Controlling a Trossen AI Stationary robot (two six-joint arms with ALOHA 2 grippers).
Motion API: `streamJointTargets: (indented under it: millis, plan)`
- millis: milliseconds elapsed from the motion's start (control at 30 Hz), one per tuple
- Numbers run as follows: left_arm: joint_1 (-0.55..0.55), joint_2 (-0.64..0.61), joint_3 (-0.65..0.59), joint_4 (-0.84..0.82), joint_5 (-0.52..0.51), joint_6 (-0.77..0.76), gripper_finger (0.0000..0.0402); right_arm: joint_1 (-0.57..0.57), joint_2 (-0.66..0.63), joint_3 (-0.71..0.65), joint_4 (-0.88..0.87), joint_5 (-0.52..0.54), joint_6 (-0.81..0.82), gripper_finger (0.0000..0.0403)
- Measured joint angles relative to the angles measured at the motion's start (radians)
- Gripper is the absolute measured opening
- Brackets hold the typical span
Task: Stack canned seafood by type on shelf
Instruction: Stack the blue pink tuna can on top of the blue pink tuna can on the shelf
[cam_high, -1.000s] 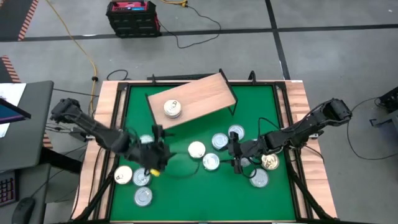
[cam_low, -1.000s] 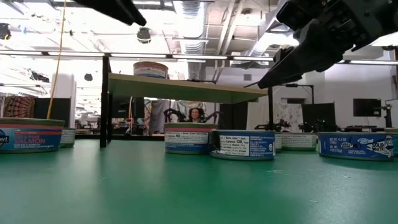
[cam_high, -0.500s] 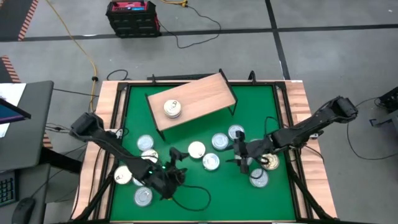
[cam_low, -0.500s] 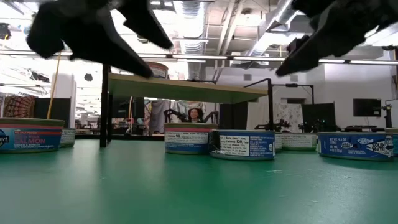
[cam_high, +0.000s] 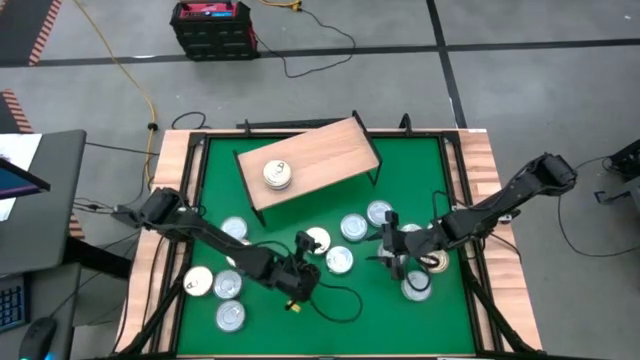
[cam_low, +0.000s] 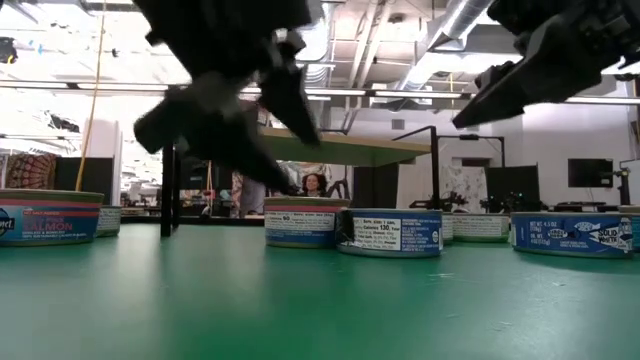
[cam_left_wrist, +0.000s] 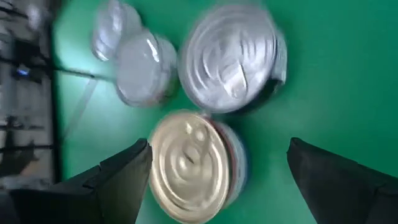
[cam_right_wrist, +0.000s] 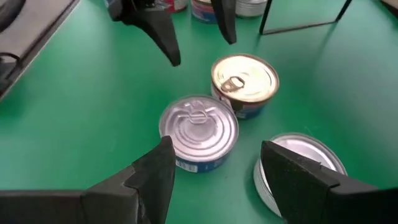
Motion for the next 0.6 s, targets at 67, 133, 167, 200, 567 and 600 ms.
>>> streamJointTargets:
  millis: [67, 133, 167, 200, 567, 600]
  plan:
    - [0.021, 0.008, -0.004, -0.025, 0.003, 0.009, 0.0349, 0.0, 0.007, 0.0, 0.007, 0.001, 0.0, 0.0265]
    - [0.041, 0.023, -0.001, -0.005, -0.006, 0.036, 0.0336, 0.0, 0.008, 0.0, 0.012, 0.0, -0.004, 0.0265]
    - [0.047, 0.028, -0.001, -0.009, -0.011, 0.057, 0.0327, 0.0, 0.008, 0.0, 0.02, 0.0, -0.006, 0.0265]
    - [0.051, 0.037, -0.001, -0.018, -0.021, 0.083, 0.0318, 0.0, 0.007, 0.0, 0.025, 0.0, -0.008, 0.0265]
    - [0.034, 0.147, -0.002, -0.023, -0.136, 0.135, 0.0173, 0.0, 0.007, 0.0, 0.03, 0.0, -0.011, 0.0265]
    - [0.03, 0.153, -0.002, -0.029, -0.148, 0.126, 0.0157, 0.0, 0.007, 0.0, 0.03, 0.0, -0.01, 0.0265]
